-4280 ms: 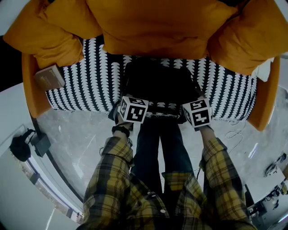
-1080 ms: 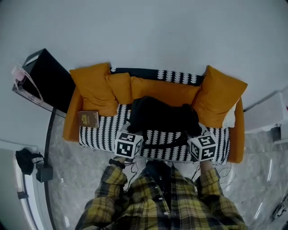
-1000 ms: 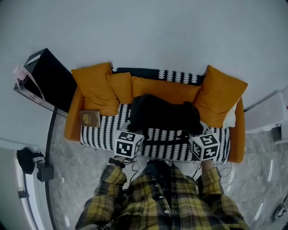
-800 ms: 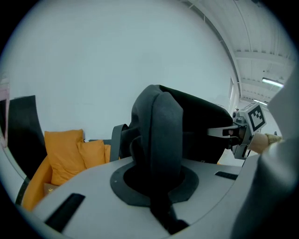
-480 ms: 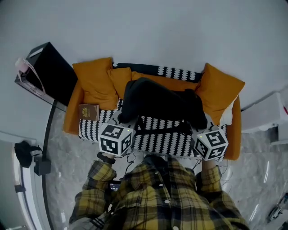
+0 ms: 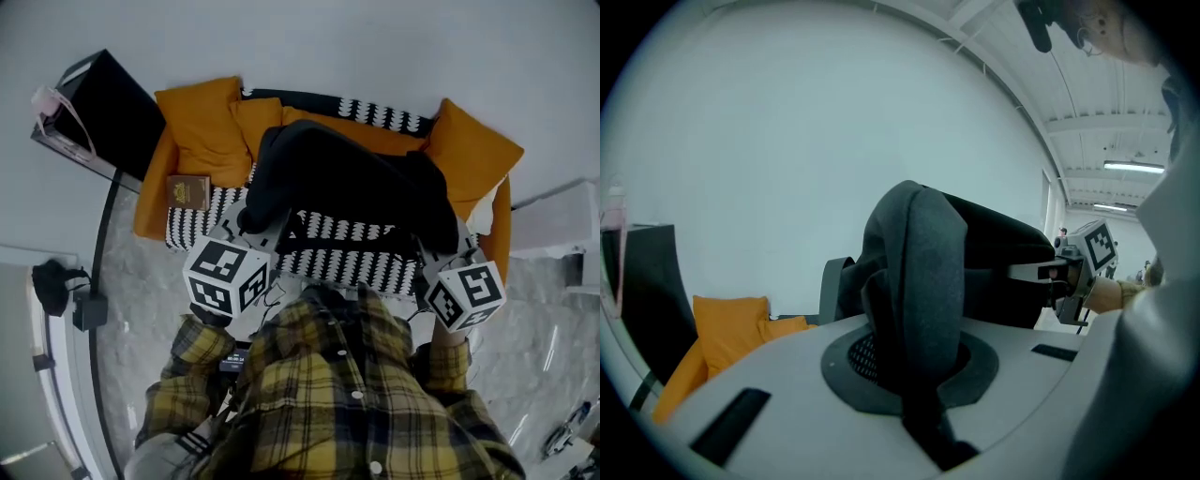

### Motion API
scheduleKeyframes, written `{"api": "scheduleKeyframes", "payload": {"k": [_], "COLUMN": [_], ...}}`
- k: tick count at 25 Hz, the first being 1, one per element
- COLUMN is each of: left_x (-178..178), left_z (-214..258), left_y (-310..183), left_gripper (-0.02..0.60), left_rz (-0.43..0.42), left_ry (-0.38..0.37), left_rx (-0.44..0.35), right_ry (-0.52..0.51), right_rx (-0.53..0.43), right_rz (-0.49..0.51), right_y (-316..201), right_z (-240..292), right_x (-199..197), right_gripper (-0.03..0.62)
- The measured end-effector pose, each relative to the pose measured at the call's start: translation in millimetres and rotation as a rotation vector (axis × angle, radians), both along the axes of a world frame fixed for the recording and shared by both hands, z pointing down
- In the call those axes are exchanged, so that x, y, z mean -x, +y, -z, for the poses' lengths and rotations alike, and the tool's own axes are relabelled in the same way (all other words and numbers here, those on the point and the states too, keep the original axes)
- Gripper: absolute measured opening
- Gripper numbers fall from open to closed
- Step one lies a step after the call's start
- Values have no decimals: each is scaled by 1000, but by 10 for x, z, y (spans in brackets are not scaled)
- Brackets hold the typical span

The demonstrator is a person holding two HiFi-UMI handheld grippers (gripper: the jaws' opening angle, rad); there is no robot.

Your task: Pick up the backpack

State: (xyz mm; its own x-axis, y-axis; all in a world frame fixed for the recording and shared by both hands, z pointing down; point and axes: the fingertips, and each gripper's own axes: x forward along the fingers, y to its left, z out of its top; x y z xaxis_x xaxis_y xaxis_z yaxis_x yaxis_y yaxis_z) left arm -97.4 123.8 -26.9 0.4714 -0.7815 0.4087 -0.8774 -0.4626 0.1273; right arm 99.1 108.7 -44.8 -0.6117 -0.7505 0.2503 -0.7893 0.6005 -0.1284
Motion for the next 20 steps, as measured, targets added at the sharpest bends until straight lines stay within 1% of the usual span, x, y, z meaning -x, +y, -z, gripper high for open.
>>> {"api": "scheduleKeyframes", "payload": {"k": [7, 15, 20], "left_x": [4, 16, -13], "left_z": [-30, -127, -225], "left_y": [15, 25, -51], "left_gripper": [34, 34, 34], "left_rz": [4, 0, -9], "left_ry": [-2, 0, 1], "left_rx": [-13, 11, 33], "right_ry": [-15, -11, 3], "right_rx": [-15, 4, 22], "right_rz": [12, 12, 0], "right_y": [-17, 15, -28], "right_z": [-25, -131, -220], "right_x": [6, 23, 2], "right_gripper": [29, 29, 29]}}
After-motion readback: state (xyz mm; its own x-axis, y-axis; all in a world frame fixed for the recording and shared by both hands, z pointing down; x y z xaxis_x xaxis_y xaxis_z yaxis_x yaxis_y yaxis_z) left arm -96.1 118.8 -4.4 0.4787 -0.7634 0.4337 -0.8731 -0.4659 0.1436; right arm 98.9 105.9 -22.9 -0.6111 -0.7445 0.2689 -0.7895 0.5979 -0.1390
